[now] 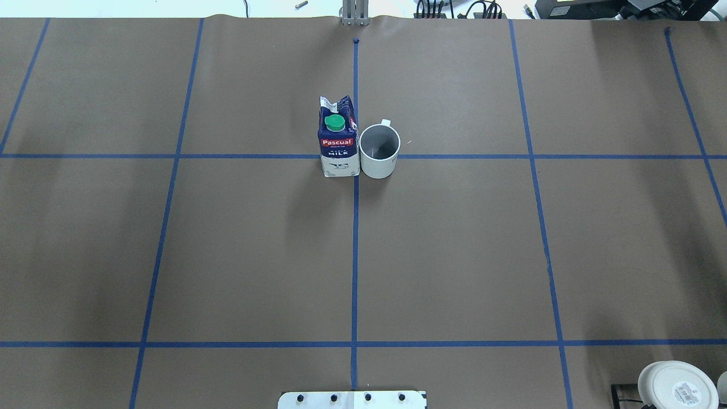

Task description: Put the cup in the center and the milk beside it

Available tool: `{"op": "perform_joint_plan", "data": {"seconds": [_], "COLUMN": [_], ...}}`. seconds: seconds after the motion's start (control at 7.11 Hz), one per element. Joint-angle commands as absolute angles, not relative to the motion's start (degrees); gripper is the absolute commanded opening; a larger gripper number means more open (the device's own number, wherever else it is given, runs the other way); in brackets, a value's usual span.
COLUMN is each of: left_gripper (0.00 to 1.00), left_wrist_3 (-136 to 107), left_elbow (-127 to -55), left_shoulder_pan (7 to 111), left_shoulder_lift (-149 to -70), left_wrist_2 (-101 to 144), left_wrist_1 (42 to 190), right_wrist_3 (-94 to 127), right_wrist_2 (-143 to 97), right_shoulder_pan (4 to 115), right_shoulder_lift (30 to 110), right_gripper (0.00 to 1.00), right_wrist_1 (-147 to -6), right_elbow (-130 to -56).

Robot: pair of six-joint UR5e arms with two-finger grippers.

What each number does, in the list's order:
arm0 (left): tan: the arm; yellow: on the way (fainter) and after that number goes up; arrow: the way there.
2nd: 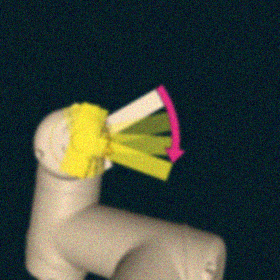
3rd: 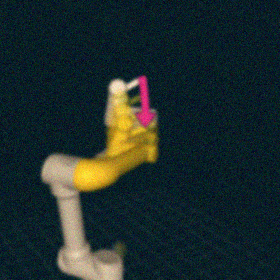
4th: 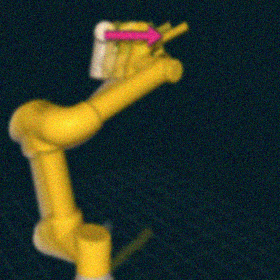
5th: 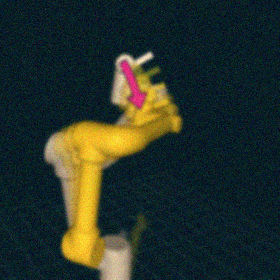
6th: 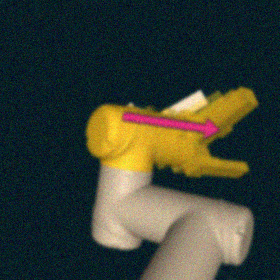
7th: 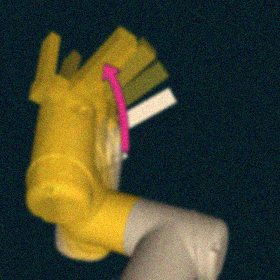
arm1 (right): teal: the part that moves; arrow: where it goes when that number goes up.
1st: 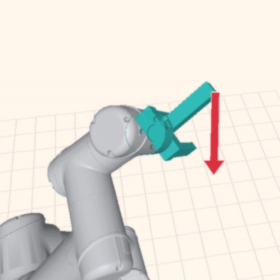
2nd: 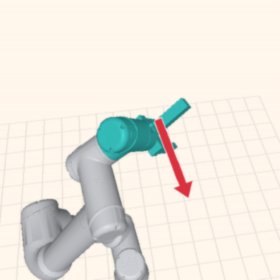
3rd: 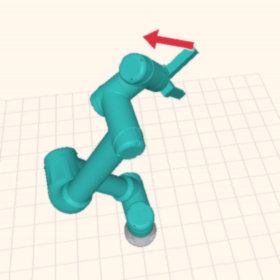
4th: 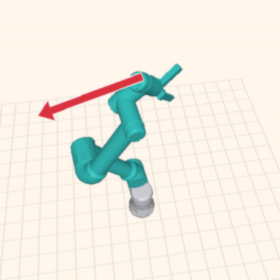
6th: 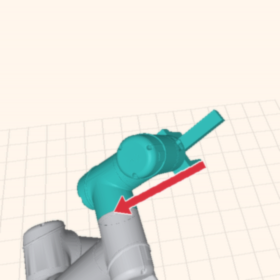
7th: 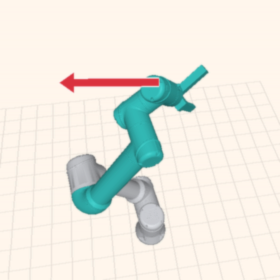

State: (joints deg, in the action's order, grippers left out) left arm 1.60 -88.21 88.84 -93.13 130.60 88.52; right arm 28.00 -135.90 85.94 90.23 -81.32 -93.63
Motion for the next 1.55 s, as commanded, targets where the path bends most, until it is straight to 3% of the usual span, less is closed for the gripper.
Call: {"op": "perform_joint_plan", "data": {"seconds": [0.0,1.41], "left_gripper": [0.98,0.98], "left_wrist_3": [1.23,1.23], "left_elbow": [-88.16,-88.59], "left_shoulder_pan": [88.86,88.86], "left_shoulder_lift": [-93.34,-92.64], "left_wrist_2": [130.61,131.04], "left_wrist_1": [88.59,88.51], "right_wrist_3": [22.36,18.46], "right_wrist_2": [-135.27,-135.97], "right_shoulder_pan": [87.18,88.07], "right_shoulder_lift": [90.09,90.26], "right_gripper": [1.00,1.00], "right_wrist_1": [-94.85,-97.73], "right_elbow": [-99.03,-98.53]}}
